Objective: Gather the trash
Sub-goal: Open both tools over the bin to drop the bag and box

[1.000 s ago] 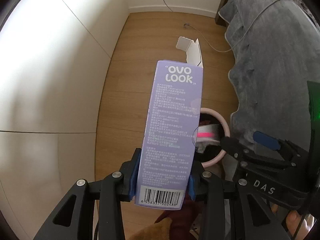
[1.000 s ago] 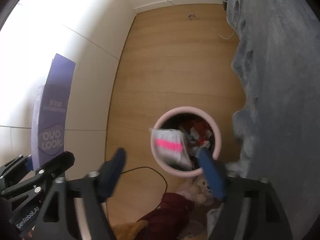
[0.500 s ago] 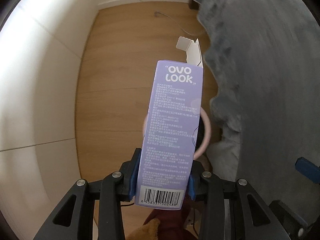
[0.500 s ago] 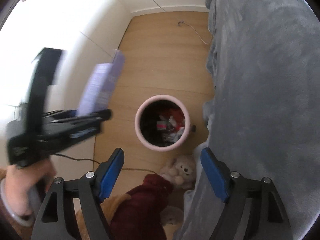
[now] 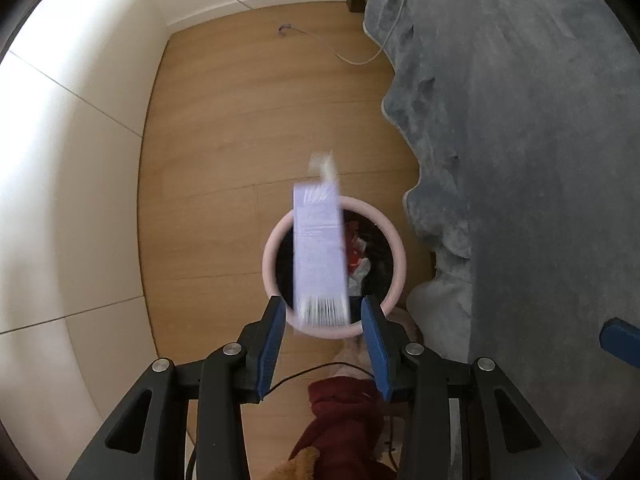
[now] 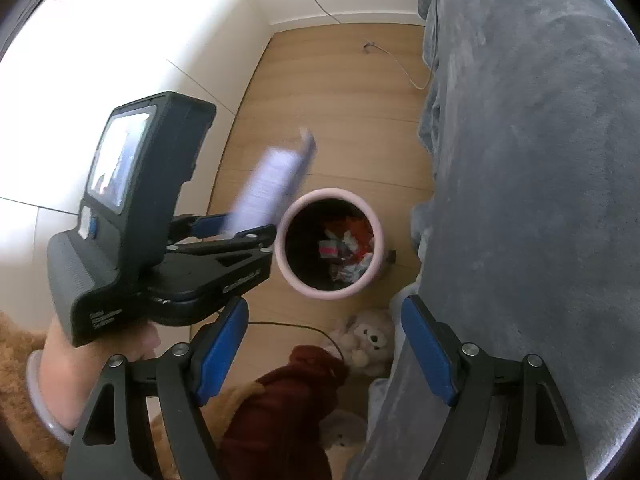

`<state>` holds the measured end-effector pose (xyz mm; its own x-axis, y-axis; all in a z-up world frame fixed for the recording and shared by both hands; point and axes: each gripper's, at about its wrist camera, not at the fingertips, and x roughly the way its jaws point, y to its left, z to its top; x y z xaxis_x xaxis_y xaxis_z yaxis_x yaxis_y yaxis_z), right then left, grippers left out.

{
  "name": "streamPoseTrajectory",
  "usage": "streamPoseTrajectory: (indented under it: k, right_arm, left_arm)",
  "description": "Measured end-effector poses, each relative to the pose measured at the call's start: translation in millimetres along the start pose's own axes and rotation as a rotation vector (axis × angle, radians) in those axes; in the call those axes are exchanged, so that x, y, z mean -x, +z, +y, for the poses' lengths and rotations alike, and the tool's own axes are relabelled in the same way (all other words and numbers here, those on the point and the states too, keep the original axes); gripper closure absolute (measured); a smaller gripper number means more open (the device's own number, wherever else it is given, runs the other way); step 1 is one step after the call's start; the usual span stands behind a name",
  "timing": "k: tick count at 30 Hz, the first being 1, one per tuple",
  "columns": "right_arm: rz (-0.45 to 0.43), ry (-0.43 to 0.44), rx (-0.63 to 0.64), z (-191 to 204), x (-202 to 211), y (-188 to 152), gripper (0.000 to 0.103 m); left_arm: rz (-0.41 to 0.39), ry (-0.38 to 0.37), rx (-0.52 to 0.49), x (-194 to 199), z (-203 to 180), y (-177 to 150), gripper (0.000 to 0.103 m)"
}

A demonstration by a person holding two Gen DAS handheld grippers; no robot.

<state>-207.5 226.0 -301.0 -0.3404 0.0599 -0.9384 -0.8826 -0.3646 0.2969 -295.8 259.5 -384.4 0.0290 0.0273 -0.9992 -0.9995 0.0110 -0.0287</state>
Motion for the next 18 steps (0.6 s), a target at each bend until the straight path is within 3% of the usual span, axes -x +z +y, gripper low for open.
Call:
streamPoseTrajectory:
  k: [3, 7, 9, 18]
  right_arm:
    - [-0.006, 0.007, -0.001, -1, 1, -1, 0.026]
    - [-0.014, 0.016, -0.007, -2, 3, -3, 0.026]
    - [-0.018, 0.021, -0.011, -3, 5, -3, 0.026]
    - [-0.05, 0.025, -0.016, -3, 10, -6, 0.026]
  left_arm:
    - [0.015, -0.002, 0.015, -5, 3, 1, 0.027]
    - [-0.012, 0.005, 0.03, -2, 7, 2, 0.011]
    - [-0.04, 0.0, 0.019, 2, 7, 2, 0.007]
    - [-0.089, 0.03, 0.005, 12, 8, 0, 0.007]
